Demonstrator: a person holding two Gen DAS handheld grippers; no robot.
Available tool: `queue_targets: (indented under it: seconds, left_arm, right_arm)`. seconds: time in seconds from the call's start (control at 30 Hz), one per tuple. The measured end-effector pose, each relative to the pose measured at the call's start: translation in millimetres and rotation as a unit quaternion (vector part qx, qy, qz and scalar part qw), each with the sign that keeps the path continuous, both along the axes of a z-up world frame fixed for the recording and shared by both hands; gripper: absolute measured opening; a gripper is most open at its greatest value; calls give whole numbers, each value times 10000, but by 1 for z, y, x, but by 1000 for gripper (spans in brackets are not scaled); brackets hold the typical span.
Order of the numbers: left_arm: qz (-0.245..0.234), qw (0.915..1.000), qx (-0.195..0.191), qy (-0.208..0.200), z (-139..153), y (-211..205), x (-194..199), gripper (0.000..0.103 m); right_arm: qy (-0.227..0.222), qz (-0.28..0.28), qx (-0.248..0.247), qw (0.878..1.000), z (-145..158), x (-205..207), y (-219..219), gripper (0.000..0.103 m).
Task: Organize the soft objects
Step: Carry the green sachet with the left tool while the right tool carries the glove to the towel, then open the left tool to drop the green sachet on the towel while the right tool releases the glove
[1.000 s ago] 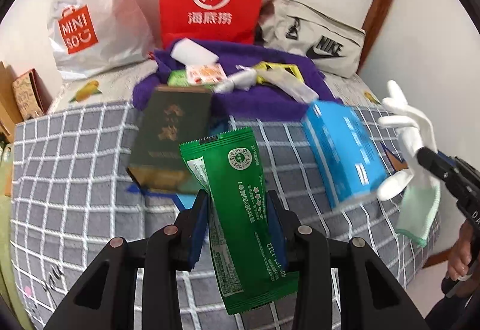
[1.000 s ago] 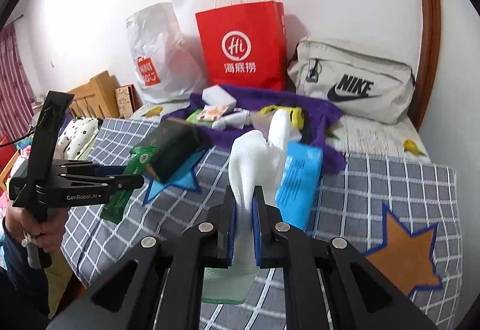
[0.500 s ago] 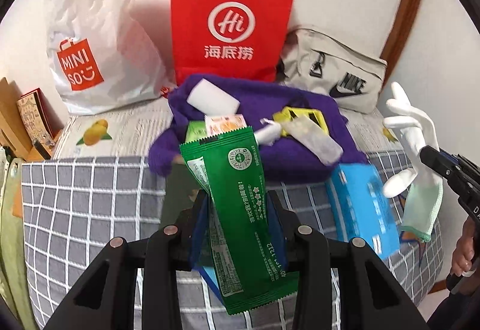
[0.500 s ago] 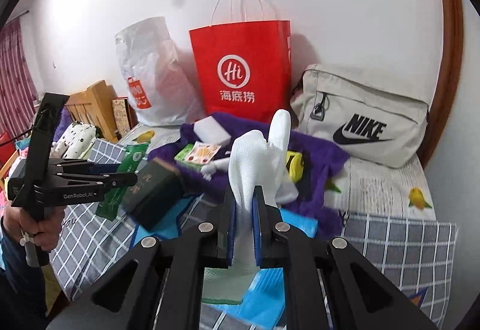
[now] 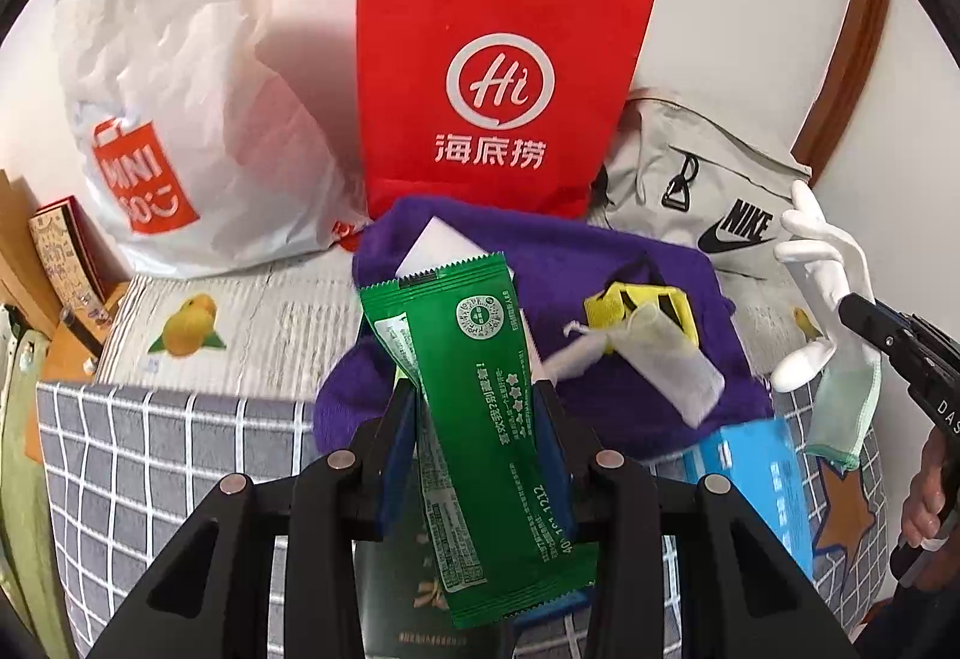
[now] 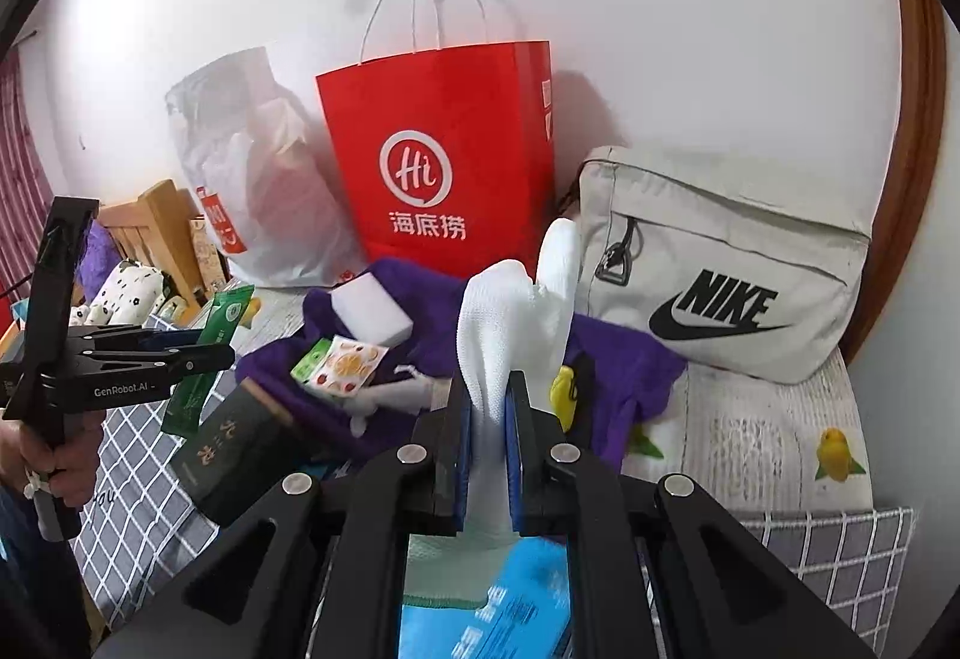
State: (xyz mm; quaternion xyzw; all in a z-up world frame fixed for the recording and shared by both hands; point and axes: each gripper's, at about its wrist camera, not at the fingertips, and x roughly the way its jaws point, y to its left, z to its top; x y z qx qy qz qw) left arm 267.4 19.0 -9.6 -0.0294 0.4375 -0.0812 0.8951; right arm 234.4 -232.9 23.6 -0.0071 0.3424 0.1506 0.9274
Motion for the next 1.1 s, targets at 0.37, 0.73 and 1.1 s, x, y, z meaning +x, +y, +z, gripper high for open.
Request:
queue_targets:
  seconds: [0.37,0.73,1.1]
  left_arm:
    - [-74,9999,-67,-55,3,-13,38,36]
    - [8,9997,-118,232,-28,-25,80,36]
    - [-95,9987,-117,491,-49,-28,92,36]
  right_arm:
    - [106,46,-119,9999,-7,49,9,10]
    - [589,-29,-183,9981,-46,84,1,10]
    - [1146,-46,-513,9921,-86,106,5,12]
